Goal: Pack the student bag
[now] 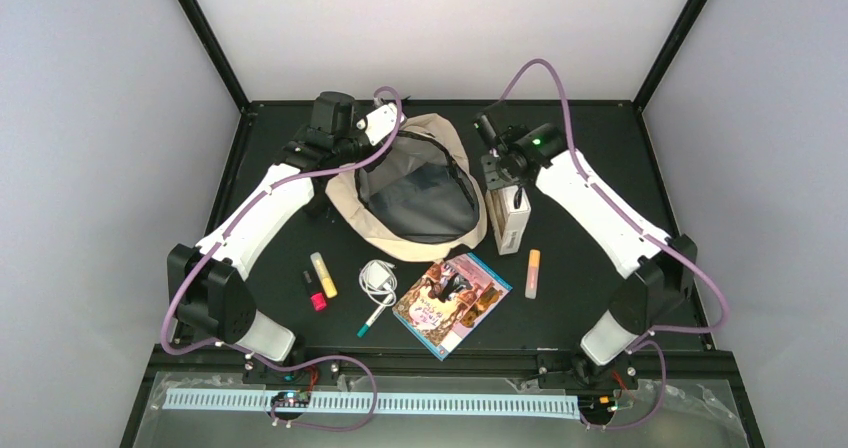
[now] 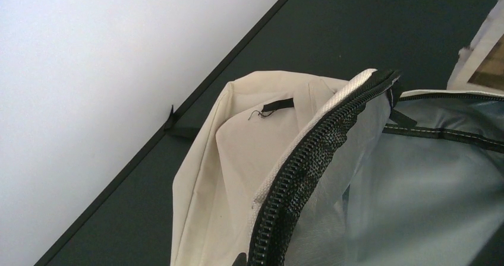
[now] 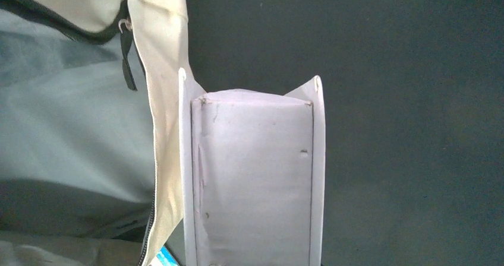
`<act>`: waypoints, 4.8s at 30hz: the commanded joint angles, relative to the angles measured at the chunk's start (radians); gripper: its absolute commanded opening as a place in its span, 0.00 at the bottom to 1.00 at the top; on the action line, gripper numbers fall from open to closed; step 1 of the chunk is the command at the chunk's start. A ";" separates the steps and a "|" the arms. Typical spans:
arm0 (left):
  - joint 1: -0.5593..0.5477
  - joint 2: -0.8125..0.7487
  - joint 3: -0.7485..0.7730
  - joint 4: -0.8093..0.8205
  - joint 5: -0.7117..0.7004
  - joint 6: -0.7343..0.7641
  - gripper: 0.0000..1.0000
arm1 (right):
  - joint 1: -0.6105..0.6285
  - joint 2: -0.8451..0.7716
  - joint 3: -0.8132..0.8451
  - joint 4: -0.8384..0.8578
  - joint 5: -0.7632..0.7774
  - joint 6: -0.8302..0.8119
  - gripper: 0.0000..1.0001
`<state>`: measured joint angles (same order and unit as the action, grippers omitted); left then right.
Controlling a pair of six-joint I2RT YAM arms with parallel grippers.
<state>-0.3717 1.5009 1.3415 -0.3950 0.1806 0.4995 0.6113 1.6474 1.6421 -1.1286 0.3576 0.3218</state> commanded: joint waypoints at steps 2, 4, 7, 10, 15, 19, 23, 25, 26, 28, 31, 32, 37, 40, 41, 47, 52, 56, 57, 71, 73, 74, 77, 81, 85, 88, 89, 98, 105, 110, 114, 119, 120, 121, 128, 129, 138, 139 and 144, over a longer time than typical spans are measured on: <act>0.011 -0.016 0.020 0.021 0.004 -0.019 0.02 | 0.003 -0.158 -0.001 0.042 0.078 0.042 0.36; 0.011 -0.010 0.023 0.024 0.005 -0.023 0.02 | 0.001 -0.230 -0.023 0.090 0.078 0.065 0.34; 0.012 -0.002 0.033 0.025 0.013 -0.033 0.02 | 0.001 -0.366 -0.085 0.199 0.040 0.118 0.34; 0.011 0.006 0.050 0.025 0.024 -0.047 0.02 | 0.002 -0.526 -0.208 0.377 -0.043 0.207 0.35; 0.010 0.013 0.062 0.043 0.059 -0.079 0.02 | 0.002 -0.801 -0.569 0.747 -0.170 0.526 0.34; 0.007 0.012 0.078 0.046 0.117 -0.132 0.02 | 0.004 -0.861 -0.858 1.023 -0.258 0.826 0.33; 0.003 0.011 0.121 0.008 0.174 -0.208 0.02 | 0.012 -0.814 -0.935 1.085 -0.270 0.948 0.35; 0.000 0.013 0.137 -0.005 0.185 -0.240 0.02 | 0.016 -0.786 -0.964 1.119 -0.284 0.978 0.35; -0.002 0.013 0.141 -0.010 0.190 -0.251 0.02 | 0.018 -0.774 -0.975 1.142 -0.286 0.993 0.35; -0.010 0.007 0.138 -0.018 0.216 -0.268 0.02 | 0.019 -0.744 -0.990 1.174 -0.277 1.018 0.35; -0.021 -0.014 0.124 -0.017 0.238 -0.291 0.02 | 0.019 -0.693 -1.014 1.250 -0.272 1.067 0.35; -0.025 -0.021 0.120 -0.015 0.244 -0.295 0.02 | 0.019 -0.676 -1.015 1.271 -0.268 1.075 0.35; -0.055 -0.044 0.100 0.001 0.288 -0.290 0.02 | 0.021 -0.575 -0.976 1.332 -0.176 1.065 0.35; -0.078 -0.024 0.121 -0.014 0.311 -0.263 0.02 | 0.022 -0.504 -0.927 1.377 -0.160 1.057 0.37; -0.084 -0.016 0.138 -0.027 0.316 -0.257 0.02 | 0.028 -0.480 -0.910 1.386 -0.151 1.054 0.38; -0.088 0.013 0.249 -0.073 0.308 -0.229 0.02 | 0.083 -0.316 -0.822 1.456 -0.068 1.035 0.42; -0.088 0.031 0.291 -0.097 0.344 -0.199 0.02 | 0.138 -0.164 -0.732 1.473 -0.051 1.032 0.55; -0.088 0.029 0.297 -0.116 0.333 -0.163 0.02 | 0.153 -0.019 -0.612 1.411 -0.095 0.963 0.64; -0.088 0.024 0.294 -0.117 0.310 -0.155 0.02 | 0.153 0.009 -0.577 1.372 -0.112 0.946 0.66; 0.036 0.046 0.256 -0.038 0.002 -0.120 0.02 | 0.153 -0.141 -0.486 0.994 -0.251 0.451 0.92; 0.053 0.053 0.253 -0.022 -0.012 -0.122 0.01 | 0.151 -0.190 -0.436 0.895 -0.305 0.320 0.98; 0.062 0.056 0.250 -0.012 -0.015 -0.122 0.02 | 0.152 -0.211 -0.409 0.797 -0.318 0.266 1.00; 0.087 0.063 0.245 0.014 -0.022 -0.123 0.02 | 0.152 -0.261 -0.338 0.559 -0.285 0.153 1.00; 0.099 0.066 0.240 0.014 -0.009 -0.122 0.02 | 0.153 -0.323 -0.336 0.352 -0.245 0.105 1.00; 0.099 0.049 0.202 0.012 0.019 -0.115 0.02 | 0.143 -0.349 -0.427 0.253 -0.280 0.170 1.00; 0.099 0.031 0.168 0.011 0.031 -0.110 0.02 | 0.125 -0.357 -0.540 0.273 -0.348 0.237 0.96; 0.099 0.025 0.155 0.008 0.038 -0.109 0.02 | 0.114 -0.366 -0.581 0.308 -0.389 0.255 0.94; 0.099 -0.010 0.066 -0.028 0.046 -0.104 0.02 | 0.006 -0.312 -0.832 0.589 -0.630 0.310 0.67; 0.099 -0.013 0.018 -0.035 0.075 -0.102 0.02 | -0.067 -0.247 -0.961 0.728 -0.743 0.301 0.58; 0.099 0.000 0.027 -0.077 0.099 -0.096 0.19 | -0.069 -0.200 -0.970 0.737 -0.714 0.284 0.55; 0.096 -0.028 0.029 -0.105 0.147 -0.061 0.53 | -0.070 -0.180 -0.976 0.735 -0.697 0.270 0.54; 0.082 -0.130 0.018 -0.137 0.226 -0.010 0.78 | -0.070 -0.175 -0.985 0.737 -0.697 0.260 0.54; 0.079 -0.169 0.012 -0.141 0.259 0.005 0.84 | -0.069 -0.176 -0.985 0.739 -0.697 0.258 0.54; 0.074 -0.201 0.009 -0.148 0.280 0.020 0.87 | -0.070 -0.176 -0.986 0.741 -0.698 0.258 0.54; -0.032 -0.253 0.086 -0.477 0.379 0.150 0.97 | -0.069 -0.161 -0.978 0.746 -0.700 0.249 0.54; -0.067 -0.257 0.084 -0.535 0.383 0.183 0.97 | -0.070 -0.160 -0.979 0.747 -0.698 0.248 0.54; -0.356 -0.268 -0.286 -0.731 0.384 0.461 0.74 | -0.069 -0.155 -0.981 0.771 -0.725 0.239 0.54; -0.369 -0.265 -0.327 -0.688 0.365 0.460 0.67 | -0.070 -0.155 -0.982 0.774 -0.729 0.238 0.54; -0.393 -0.232 -0.435 -0.489 0.307 0.426 0.48 | -0.071 -0.156 -0.989 0.781 -0.749 0.239 0.53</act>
<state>-0.7452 1.2629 0.9325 -1.0241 0.5365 0.8928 0.5426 1.4628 0.6758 -0.3798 -0.3958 0.5804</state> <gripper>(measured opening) 0.518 0.534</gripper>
